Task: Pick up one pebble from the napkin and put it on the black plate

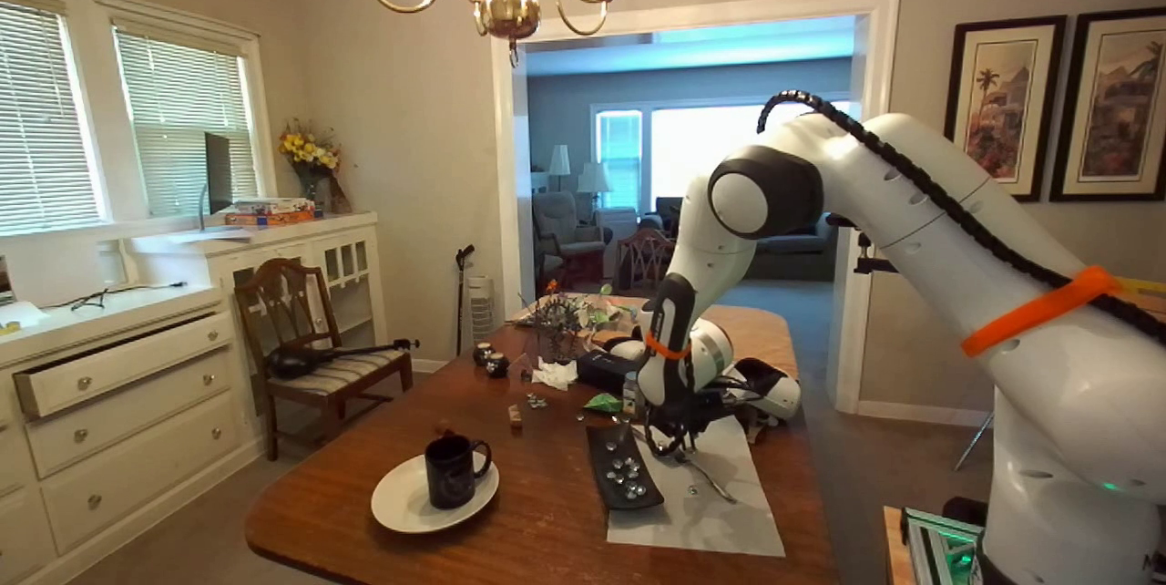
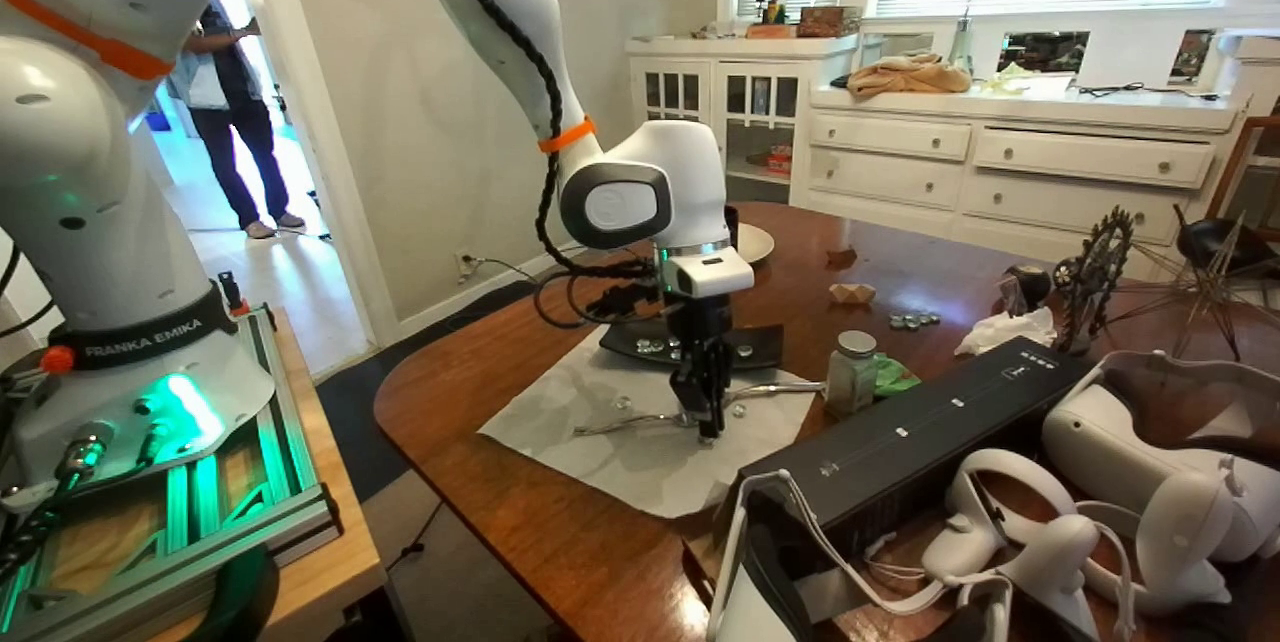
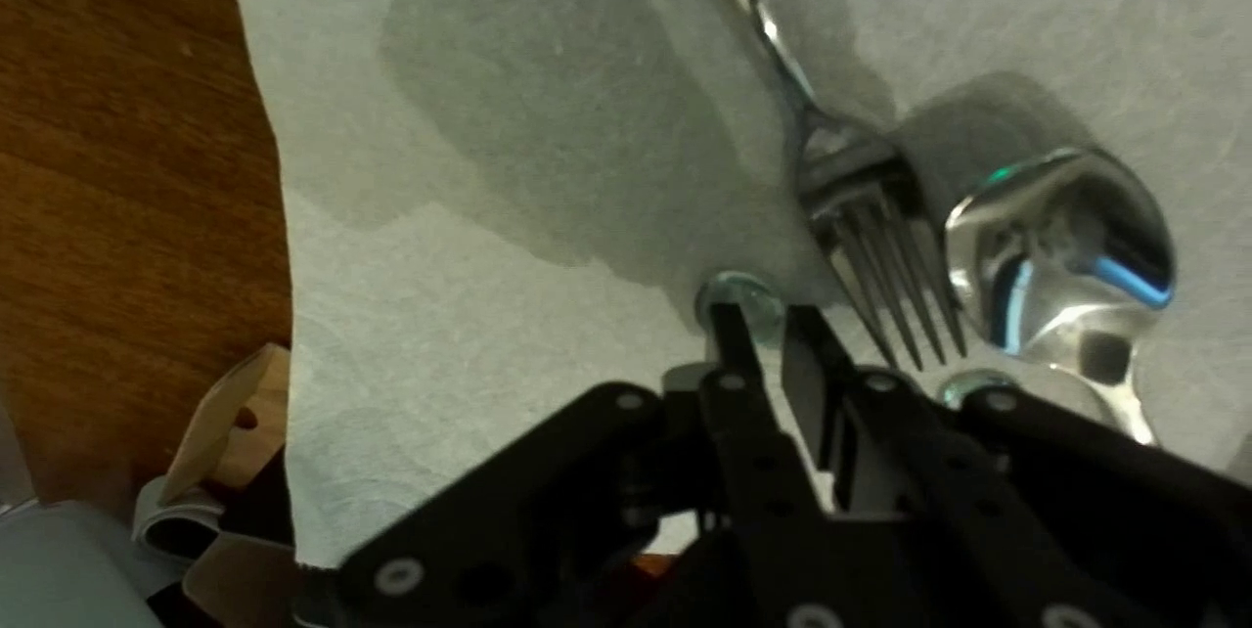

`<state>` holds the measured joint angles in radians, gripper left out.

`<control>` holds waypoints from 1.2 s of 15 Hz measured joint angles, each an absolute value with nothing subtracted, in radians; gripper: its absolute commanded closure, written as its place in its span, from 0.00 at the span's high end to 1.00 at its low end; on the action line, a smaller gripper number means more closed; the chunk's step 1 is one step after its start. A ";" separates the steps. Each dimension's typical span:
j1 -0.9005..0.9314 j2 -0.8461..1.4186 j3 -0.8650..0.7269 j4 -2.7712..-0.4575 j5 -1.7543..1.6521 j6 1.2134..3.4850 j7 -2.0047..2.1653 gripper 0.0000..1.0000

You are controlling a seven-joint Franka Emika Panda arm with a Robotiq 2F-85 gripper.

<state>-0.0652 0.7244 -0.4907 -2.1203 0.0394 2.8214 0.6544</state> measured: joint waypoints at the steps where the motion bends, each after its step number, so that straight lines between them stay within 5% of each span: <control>1: -0.064 0.725 -0.491 -2.120 0.040 2.825 0.655 0.30; 2: -0.063 0.726 -0.491 -2.121 0.042 2.827 0.656 0.52; 9: -0.055 0.735 -0.503 -2.123 0.053 2.843 0.667 0.76; 12: -0.043 0.739 -0.521 -2.127 0.067 2.844 0.697 0.64; 14: -0.036 0.738 -0.533 -2.128 0.073 2.844 0.725 0.44; 18: -0.020 0.737 -0.558 -2.141 0.083 2.867 0.777 0.35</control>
